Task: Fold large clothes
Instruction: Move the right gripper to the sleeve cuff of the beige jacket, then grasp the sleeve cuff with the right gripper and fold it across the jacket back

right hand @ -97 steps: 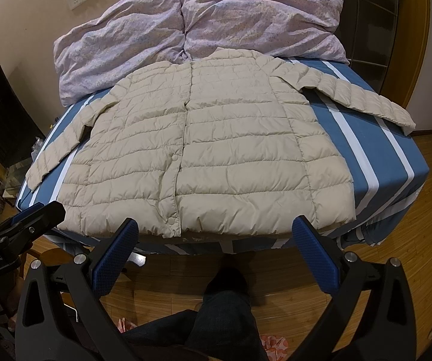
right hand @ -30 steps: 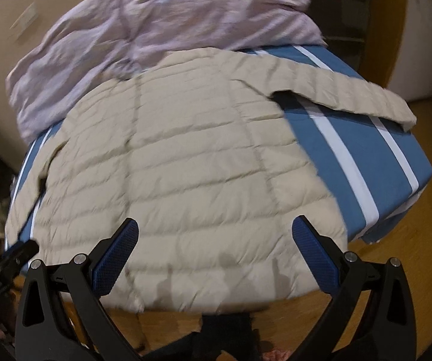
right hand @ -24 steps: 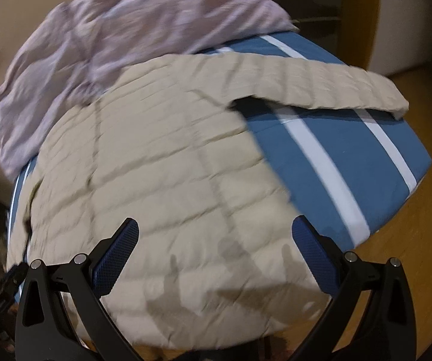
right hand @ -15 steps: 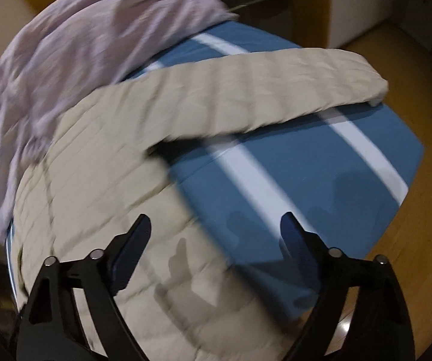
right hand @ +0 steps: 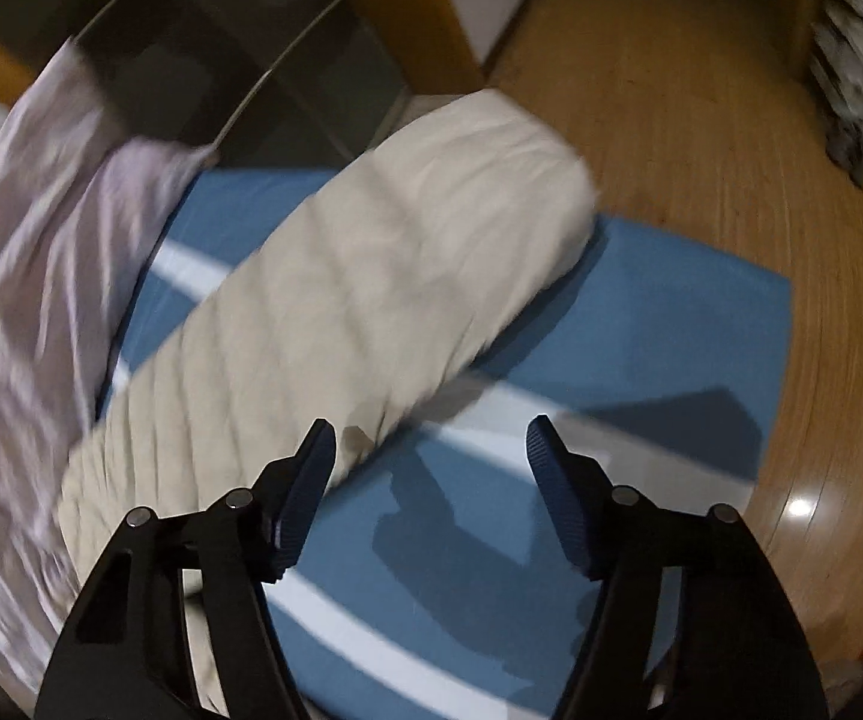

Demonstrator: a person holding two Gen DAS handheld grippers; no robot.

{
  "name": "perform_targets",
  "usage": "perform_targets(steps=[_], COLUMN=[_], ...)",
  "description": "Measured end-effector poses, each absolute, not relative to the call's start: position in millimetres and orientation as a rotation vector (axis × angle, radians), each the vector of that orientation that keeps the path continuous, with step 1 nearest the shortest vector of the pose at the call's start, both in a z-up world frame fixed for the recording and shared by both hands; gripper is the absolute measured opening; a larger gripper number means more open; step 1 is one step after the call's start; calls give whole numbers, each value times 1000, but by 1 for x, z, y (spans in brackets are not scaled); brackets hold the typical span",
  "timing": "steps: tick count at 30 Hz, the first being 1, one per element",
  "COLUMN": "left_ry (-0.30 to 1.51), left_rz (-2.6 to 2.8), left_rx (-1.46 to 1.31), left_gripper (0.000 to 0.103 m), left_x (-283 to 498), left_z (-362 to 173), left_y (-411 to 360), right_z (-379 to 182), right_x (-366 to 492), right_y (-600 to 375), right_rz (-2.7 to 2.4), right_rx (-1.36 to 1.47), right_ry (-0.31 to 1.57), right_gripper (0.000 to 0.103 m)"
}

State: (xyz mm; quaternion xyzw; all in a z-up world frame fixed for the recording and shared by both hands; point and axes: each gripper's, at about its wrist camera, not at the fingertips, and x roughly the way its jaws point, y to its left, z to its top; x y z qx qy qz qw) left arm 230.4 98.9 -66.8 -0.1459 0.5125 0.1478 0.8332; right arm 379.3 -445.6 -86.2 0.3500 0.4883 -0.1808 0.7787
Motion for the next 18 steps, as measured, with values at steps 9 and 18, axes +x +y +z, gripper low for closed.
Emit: perform_targets(steps=[9,18], left_ry=[1086,1094], left_rz=[297,289], left_rx=[-320,-334], left_gripper=[101,101], left_x=[239,242], left_z=[-67,-72], left_y=[102,102], right_z=[-96,-101], right_x=[406,409], right_y=[-471,-472], right_rz=[-464,-466], right_rx=[810,803], right_ry=[1057,1029], right_gripper=[50,29])
